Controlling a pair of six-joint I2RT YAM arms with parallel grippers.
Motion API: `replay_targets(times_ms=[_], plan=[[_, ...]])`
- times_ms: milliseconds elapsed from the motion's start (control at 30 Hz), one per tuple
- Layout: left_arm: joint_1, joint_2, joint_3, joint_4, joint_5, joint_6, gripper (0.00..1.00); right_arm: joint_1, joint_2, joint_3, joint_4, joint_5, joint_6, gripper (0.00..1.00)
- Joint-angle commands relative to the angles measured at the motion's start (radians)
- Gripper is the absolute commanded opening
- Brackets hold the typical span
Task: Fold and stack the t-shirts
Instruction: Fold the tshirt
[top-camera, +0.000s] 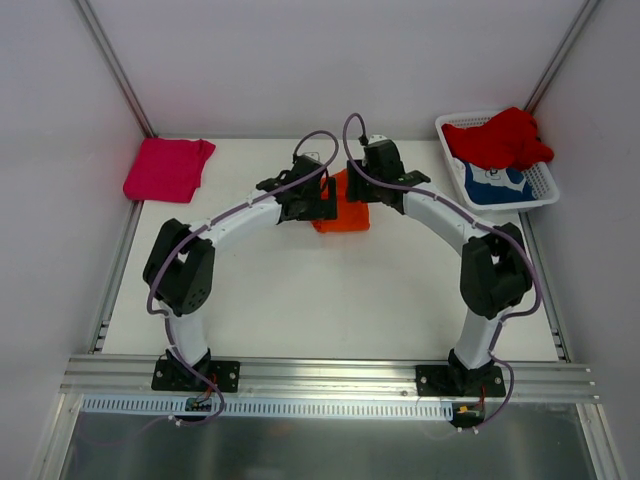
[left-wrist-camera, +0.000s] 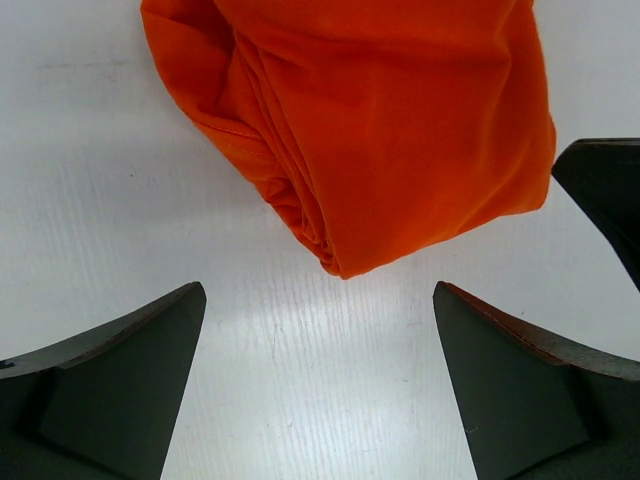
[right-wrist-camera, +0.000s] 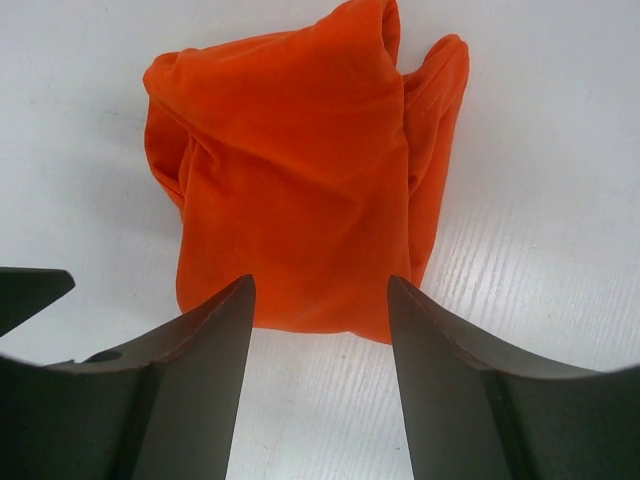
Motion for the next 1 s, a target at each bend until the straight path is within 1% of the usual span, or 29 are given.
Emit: replay_targets(times_ms=[0,133,267,300,367,533,633,700,800,967], plan=[[-0.011,0.046,0.043,-0.006,-0.026,-0.004,0.99,-0.002,0.034,0.042,-0.009,-0.017,-0.008,0.58],[-0.01,0.133,0.136,-0.006,-0.039,0.024,0.99,-0.001,0.075,0.088,-0.017,-0.025,-0.008,0.58],[0.006,0.201,0.224,-0.006,-0.014,0.042,0.99,-0.01,0.129,0.165,-0.046,-0.042,-0.022,0.58],[0.012,0.206,0.23,-0.006,-0.014,0.035,0.99,-0.01,0.162,0.206,-0.066,-0.053,-0.023,0.58],[0.019,0.21,0.235,-0.006,-0.003,0.027,0.99,-0.016,0.192,0.235,-0.09,-0.059,-0.025,0.59],[0.065,0.198,0.212,-0.003,0.021,0.009,0.99,-0.053,0.166,0.173,-0.071,-0.045,-0.025,0.62],[0.104,0.177,0.152,0.027,0.085,-0.019,0.99,-0.088,0.132,0.127,-0.071,-0.024,-0.025,0.64],[0.11,0.165,0.125,0.043,0.077,-0.028,0.99,-0.1,0.112,0.097,-0.068,-0.011,-0.054,0.65],[0.116,0.157,0.088,0.06,0.095,-0.043,0.99,-0.123,0.071,0.045,-0.052,0.004,-0.054,0.65],[0.122,0.175,0.085,0.081,0.13,-0.073,0.99,-0.154,-0.002,-0.031,-0.029,0.01,-0.037,0.65]])
